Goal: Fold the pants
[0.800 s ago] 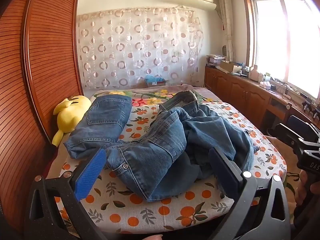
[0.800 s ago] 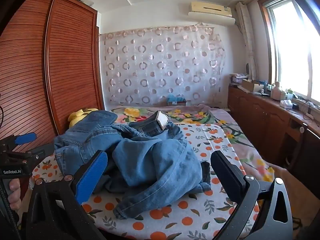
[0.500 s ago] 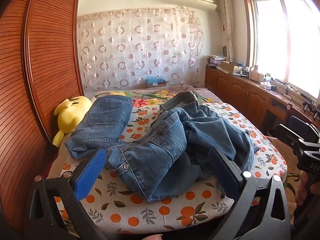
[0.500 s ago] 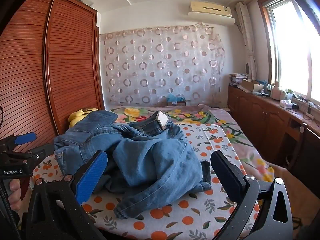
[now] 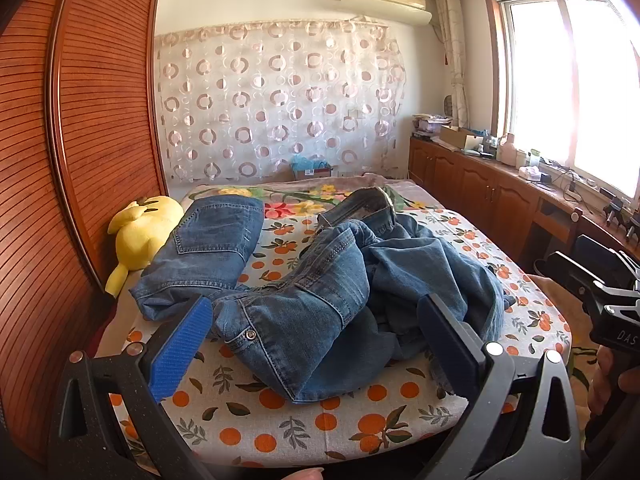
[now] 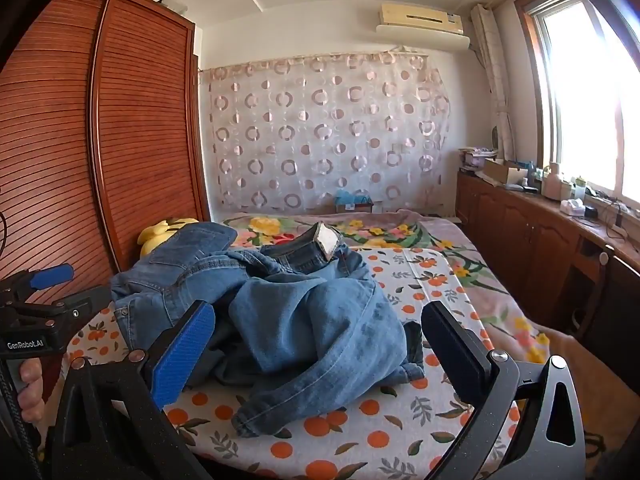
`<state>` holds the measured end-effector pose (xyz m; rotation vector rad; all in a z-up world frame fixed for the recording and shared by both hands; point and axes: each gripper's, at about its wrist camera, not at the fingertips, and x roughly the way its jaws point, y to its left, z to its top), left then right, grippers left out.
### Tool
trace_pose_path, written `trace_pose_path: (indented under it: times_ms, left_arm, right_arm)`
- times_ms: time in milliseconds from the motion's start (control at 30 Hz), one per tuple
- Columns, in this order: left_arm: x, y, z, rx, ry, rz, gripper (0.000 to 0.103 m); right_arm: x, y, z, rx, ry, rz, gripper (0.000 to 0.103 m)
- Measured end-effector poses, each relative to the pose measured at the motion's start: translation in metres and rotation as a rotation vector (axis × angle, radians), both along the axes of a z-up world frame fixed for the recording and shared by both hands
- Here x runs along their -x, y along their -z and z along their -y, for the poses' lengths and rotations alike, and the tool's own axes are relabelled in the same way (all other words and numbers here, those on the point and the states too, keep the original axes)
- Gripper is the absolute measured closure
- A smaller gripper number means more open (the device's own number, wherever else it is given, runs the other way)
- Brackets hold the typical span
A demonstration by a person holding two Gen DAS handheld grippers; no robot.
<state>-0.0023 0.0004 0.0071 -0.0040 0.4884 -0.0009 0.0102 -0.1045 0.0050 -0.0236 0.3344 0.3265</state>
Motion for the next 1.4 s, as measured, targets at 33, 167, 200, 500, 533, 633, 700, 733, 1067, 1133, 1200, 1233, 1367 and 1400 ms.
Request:
trace_pose_path:
  times_ms: [33, 167, 200, 500, 533, 633, 700, 733, 1067, 1133, 1200, 1233, 1367, 1400]
  left_arm:
    - [0.0016, -0.0052, -0.0007, 0.000, 0.000, 0.001, 0.001]
    - [0.0019, -0.0085, -0.0004, 0.001, 0.000, 0.003, 0.001]
    - [0.0016, -0.0104, -0.0005, 0.001, 0.000, 0.003, 0.001]
    - [0.0038, -0.0116, 0.0033, 0.000, 0.000, 0.008, 0.001]
    - [0.0041, -0.0119, 0.0034, 0.000, -0.001, 0.009, 0.001]
    - [0.0042, -0.0118, 0.0035, 0.000, -0.001, 0.009, 0.001]
    - [0.0044, -0.0113, 0.0035, 0.000, -0.001, 0.011, 0.001]
    - [0.0045, -0.0113, 0.0036, 0.000, -0.002, 0.011, 0.001]
    - [0.0054, -0.0109, 0.0039, -0.001, -0.001, 0.015, 0.001]
    - [0.0055, -0.0110, 0.0039, -0.001, 0.000, 0.015, 0.001]
    - [0.0055, -0.0107, 0.0040, -0.001, -0.001, 0.016, 0.001]
    - [0.0057, -0.0112, 0.0041, -0.001, -0.001, 0.016, 0.001]
    - [0.0060, -0.0106, 0.0041, -0.001, -0.001, 0.018, 0.001]
    - [0.0059, -0.0106, 0.0042, -0.001, -0.001, 0.017, 0.001]
  right_arm:
    - [-0.0004, -0.0011, 0.0002, -0.001, 0.000, 0.001, 0.000]
    - [-0.0015, -0.0020, -0.0001, -0.002, 0.000, 0.002, 0.000]
    - [-0.0017, -0.0021, -0.0001, -0.002, -0.001, 0.002, 0.000]
    - [0.0038, -0.0029, 0.0004, -0.004, 0.003, 0.006, 0.000]
    - [0.0040, -0.0027, 0.0005, -0.005, 0.003, 0.007, 0.000]
    - [0.0054, -0.0040, 0.0002, -0.006, 0.003, 0.010, 0.000]
    - [0.0063, -0.0042, -0.0002, -0.007, 0.003, 0.012, 0.000]
    - [0.0065, -0.0042, -0.0001, -0.007, 0.002, 0.013, 0.000]
    - [0.0070, -0.0035, -0.0006, -0.005, 0.002, 0.016, 0.000]
    - [0.0071, -0.0034, -0.0005, -0.006, 0.002, 0.018, 0.000]
    - [0.0070, -0.0033, -0.0003, -0.006, 0.002, 0.018, 0.000]
    - [0.0070, -0.0033, -0.0005, -0.007, 0.002, 0.018, 0.000]
    - [0.0070, -0.0032, -0.0005, -0.006, 0.002, 0.018, 0.000]
    - [0.0070, -0.0032, -0.0004, -0.007, 0.002, 0.018, 0.000]
